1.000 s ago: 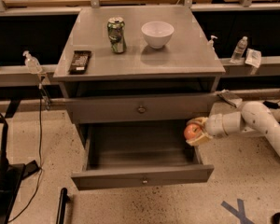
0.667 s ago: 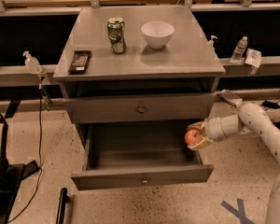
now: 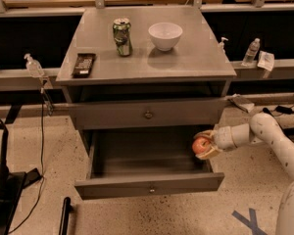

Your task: Place apple into middle drawer

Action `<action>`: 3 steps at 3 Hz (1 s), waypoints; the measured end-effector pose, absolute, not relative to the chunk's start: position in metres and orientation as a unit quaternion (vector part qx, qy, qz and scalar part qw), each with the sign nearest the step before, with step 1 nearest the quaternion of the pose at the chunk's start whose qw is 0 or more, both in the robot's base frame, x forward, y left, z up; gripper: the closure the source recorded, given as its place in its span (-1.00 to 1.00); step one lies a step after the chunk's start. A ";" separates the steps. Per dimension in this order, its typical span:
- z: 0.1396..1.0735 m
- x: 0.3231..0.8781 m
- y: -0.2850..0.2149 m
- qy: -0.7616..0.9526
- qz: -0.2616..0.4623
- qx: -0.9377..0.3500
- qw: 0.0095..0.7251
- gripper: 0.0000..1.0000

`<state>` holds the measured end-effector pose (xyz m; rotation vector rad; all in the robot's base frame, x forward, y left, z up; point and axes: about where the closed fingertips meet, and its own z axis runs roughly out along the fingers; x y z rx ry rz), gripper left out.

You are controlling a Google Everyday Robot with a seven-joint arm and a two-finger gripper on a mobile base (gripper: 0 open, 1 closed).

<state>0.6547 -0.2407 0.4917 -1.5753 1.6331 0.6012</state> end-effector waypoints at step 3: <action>0.425 0.664 -0.206 0.639 0.174 -0.610 0.435 1.00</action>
Offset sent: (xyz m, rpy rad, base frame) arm 0.0089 0.0374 -0.0918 -0.0424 -0.2144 -0.1641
